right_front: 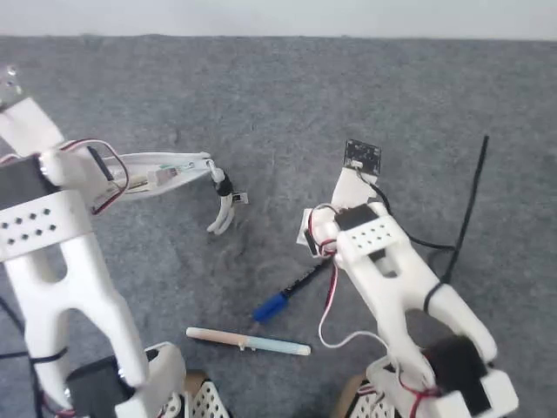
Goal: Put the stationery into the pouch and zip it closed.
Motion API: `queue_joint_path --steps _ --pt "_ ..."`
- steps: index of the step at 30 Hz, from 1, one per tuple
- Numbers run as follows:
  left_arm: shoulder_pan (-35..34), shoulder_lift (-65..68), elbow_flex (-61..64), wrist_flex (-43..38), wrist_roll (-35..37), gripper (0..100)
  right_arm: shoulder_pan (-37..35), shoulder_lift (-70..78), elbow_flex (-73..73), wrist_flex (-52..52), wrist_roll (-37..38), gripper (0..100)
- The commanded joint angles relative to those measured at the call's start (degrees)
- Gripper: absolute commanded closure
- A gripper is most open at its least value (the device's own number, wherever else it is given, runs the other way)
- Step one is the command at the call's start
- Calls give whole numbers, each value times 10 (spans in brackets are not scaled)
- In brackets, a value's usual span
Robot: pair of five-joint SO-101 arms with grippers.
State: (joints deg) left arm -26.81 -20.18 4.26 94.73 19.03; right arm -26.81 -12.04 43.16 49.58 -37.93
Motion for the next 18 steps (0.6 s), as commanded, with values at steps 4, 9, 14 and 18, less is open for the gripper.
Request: queue_joint_path --steps 4,9,14,18 --pt "-3 -3 -6 -12 5 989 7 22 -34 3 -2 821" --pt "-3 -3 -6 -12 5 989 8 24 -47 36 -4 822" --pt "-3 -3 -6 -12 5 989 9 18 -47 43 -4 822" --pt "-3 -3 -6 -12 5 989 8 6 -72 95 -4 822"
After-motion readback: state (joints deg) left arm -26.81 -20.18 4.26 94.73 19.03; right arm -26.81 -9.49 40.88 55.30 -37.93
